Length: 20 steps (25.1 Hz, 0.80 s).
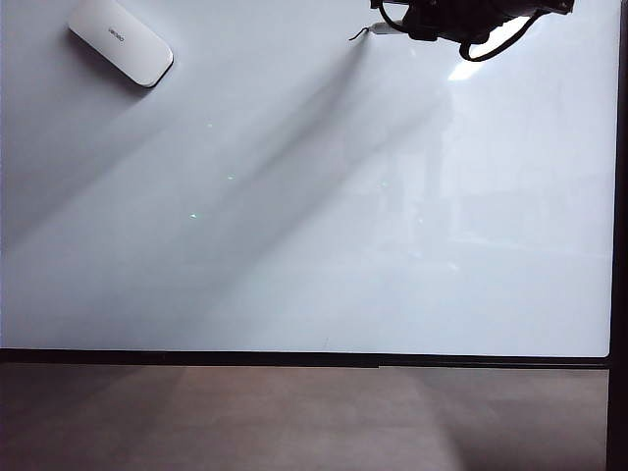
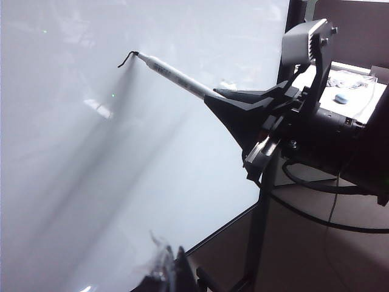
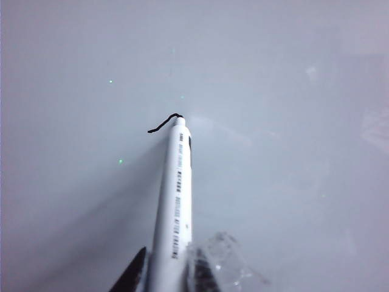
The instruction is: Reach to the right to find the marker pen, pick it up, and write the number 3 on the whiteboard.
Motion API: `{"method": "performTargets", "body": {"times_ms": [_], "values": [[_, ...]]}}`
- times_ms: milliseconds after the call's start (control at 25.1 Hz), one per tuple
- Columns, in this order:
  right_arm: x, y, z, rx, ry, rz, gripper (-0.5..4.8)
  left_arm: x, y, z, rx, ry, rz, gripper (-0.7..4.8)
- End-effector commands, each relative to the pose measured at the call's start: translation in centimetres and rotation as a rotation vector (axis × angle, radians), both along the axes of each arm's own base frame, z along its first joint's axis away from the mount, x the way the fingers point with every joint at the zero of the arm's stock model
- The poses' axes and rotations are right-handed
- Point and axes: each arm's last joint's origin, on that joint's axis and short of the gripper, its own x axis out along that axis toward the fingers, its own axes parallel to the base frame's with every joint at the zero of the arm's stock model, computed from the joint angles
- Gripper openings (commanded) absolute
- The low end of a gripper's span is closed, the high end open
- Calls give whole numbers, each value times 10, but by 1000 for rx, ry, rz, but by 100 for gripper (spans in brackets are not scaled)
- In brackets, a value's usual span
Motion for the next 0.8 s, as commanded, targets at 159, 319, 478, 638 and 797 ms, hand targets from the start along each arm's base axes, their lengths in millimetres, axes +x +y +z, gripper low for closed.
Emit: {"method": "performTargets", "body": {"times_ms": [159, 319, 478, 638, 797], "values": [[-1, -3, 5, 21, -9, -57, 40, -1, 1, 1, -1, -2, 1, -5], [-1, -3, 6, 25, -10, -68, 40, -1, 1, 1, 0, -1, 1, -5], [-1, -3, 5, 20, -4, -64, 40, -1, 1, 1, 2, 2, 0, -5], [-1, -3, 2, 11, 26, -59, 40, -1, 1, 1, 2, 2, 1, -5], [0, -2, 1, 2, 41, -58, 40, -1, 1, 1, 2, 2, 1, -5]]}}
